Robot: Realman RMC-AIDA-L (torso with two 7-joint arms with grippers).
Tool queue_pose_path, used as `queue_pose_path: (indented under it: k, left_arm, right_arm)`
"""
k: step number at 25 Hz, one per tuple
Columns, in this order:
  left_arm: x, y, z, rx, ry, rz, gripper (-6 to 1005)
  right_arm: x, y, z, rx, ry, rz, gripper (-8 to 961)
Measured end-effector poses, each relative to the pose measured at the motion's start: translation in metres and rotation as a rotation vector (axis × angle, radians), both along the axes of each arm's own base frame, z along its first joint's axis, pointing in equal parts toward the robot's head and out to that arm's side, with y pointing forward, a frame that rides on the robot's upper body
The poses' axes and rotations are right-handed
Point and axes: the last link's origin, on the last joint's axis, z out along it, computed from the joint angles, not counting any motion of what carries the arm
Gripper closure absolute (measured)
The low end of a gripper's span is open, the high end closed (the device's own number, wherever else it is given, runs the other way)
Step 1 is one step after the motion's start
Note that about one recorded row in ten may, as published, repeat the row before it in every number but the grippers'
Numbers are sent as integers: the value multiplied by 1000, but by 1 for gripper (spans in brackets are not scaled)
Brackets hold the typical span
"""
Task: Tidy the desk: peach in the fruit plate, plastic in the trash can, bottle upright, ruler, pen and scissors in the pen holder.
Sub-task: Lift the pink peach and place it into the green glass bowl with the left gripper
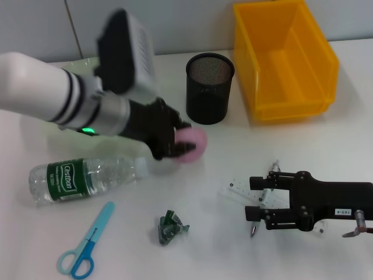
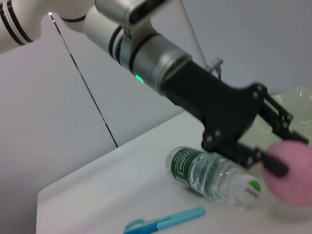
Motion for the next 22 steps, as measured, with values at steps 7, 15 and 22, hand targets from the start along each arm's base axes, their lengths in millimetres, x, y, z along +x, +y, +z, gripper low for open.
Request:
queue_pose_path:
  k: [7, 15, 22]
  left_arm:
    - [2, 9, 29, 72, -206, 108, 655]
    - [-35, 27, 87, 317, -597, 347, 741]
    - [-72, 35, 90, 471, -646, 505, 800]
  right_arm:
    - [0, 0, 0, 0, 0, 0, 186]
    - [0, 0, -1, -5, -3, 3, 186]
    - [0, 0, 0, -5, -5, 6, 186]
